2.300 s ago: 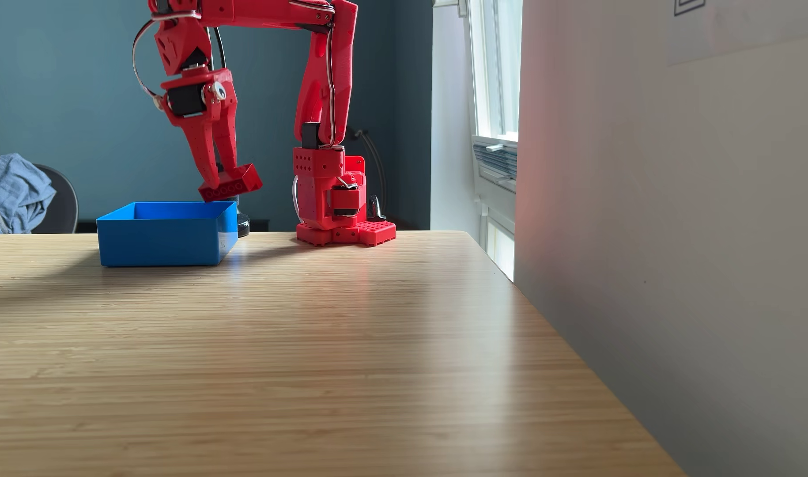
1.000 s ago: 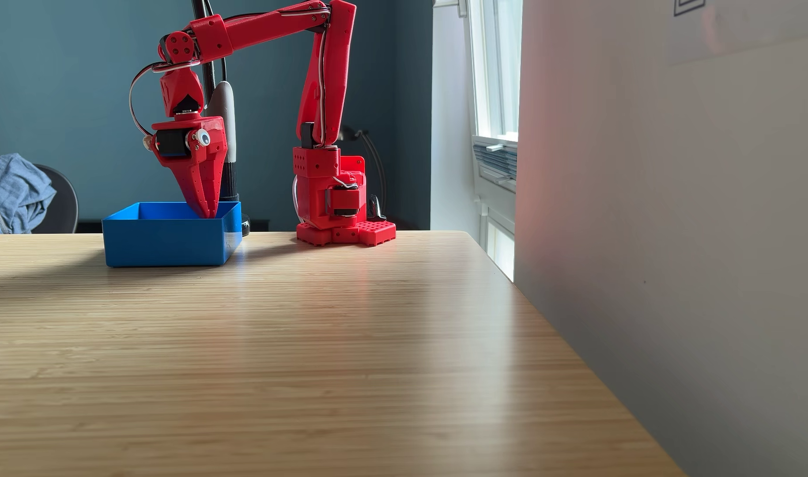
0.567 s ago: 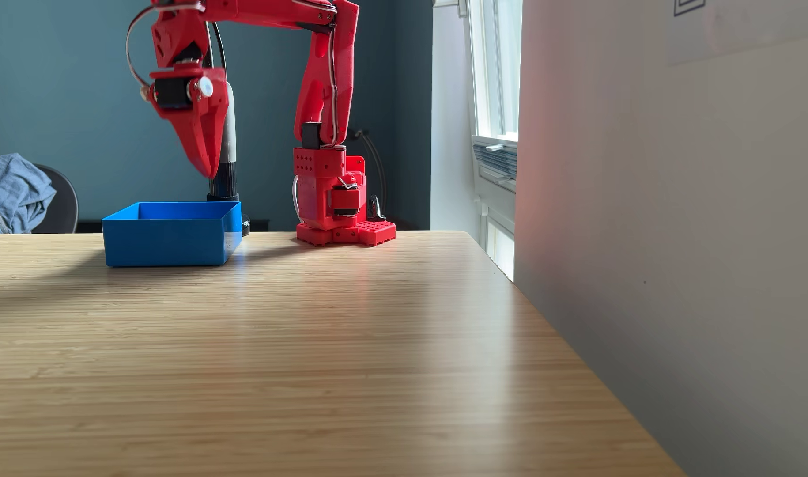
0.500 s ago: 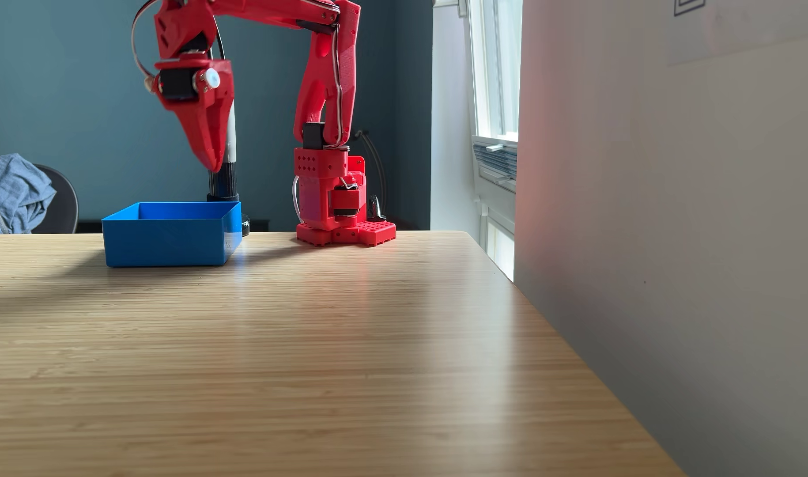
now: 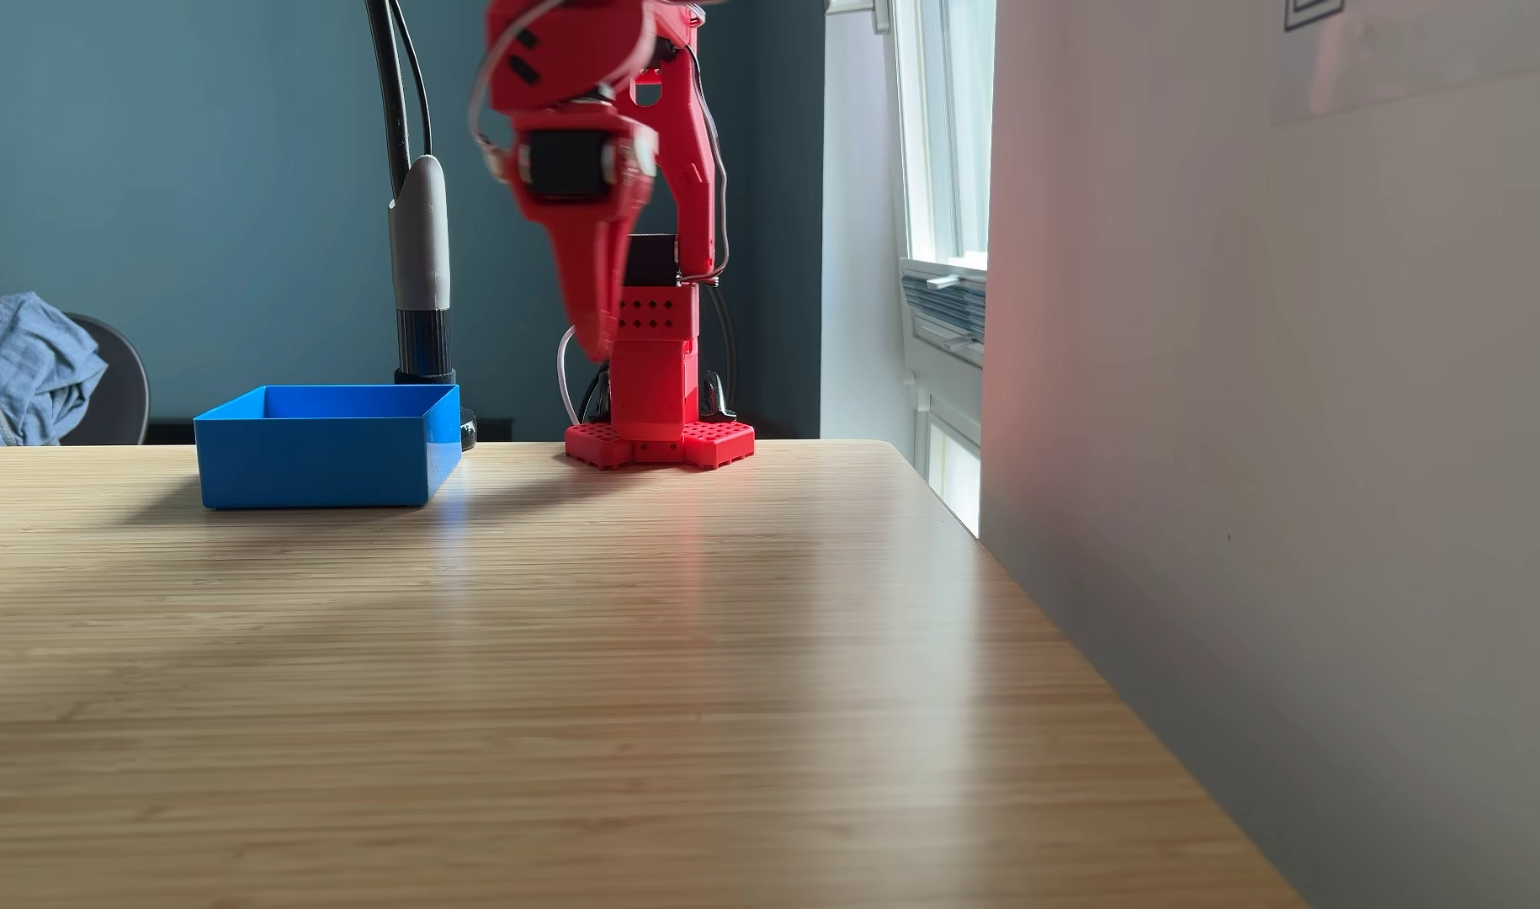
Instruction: Put the red lego brick in blue bin
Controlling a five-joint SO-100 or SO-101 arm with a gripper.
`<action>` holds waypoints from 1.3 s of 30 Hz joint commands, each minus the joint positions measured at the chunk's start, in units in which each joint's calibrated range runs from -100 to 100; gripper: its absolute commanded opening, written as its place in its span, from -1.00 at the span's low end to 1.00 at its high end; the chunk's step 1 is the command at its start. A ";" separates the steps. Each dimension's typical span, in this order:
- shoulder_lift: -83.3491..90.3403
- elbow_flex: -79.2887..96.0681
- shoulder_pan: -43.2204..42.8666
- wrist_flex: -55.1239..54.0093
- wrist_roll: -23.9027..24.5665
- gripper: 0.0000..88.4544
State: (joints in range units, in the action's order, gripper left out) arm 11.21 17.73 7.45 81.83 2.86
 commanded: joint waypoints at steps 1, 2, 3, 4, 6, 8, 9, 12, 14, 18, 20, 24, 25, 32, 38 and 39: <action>3.12 2.42 -2.94 -5.21 1.22 -1.00; 3.12 3.50 -3.23 -6.43 1.42 -1.00; 3.12 4.68 -3.45 -7.65 1.61 -1.00; 3.20 5.68 -3.59 -8.70 1.76 -1.00; 3.20 7.32 -4.02 -10.33 2.10 -1.00; 3.20 8.59 -4.60 -11.79 2.39 -1.00; 3.20 9.13 -5.03 -12.36 2.54 -1.00; 3.53 10.13 -6.04 -13.49 2.88 -1.00; 5.85 12.40 -7.05 -14.96 2.88 -1.00; 13.56 18.48 -8.93 -17.47 2.69 -1.00; 17.37 22.20 -9.14 -18.53 2.39 -1.00; 24.08 30.73 -9.07 -20.72 1.27 -1.00; 25.57 32.91 -9.00 -21.29 0.98 -1.00; 38.66 46.70 -9.00 -24.62 0.54 -1.00; 49.85 56.14 -9.14 -26.16 0.24 -1.00; 51.17 57.59 -9.14 -26.49 0.15 -1.00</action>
State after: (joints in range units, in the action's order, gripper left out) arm 56.40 72.93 -1.38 56.46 3.44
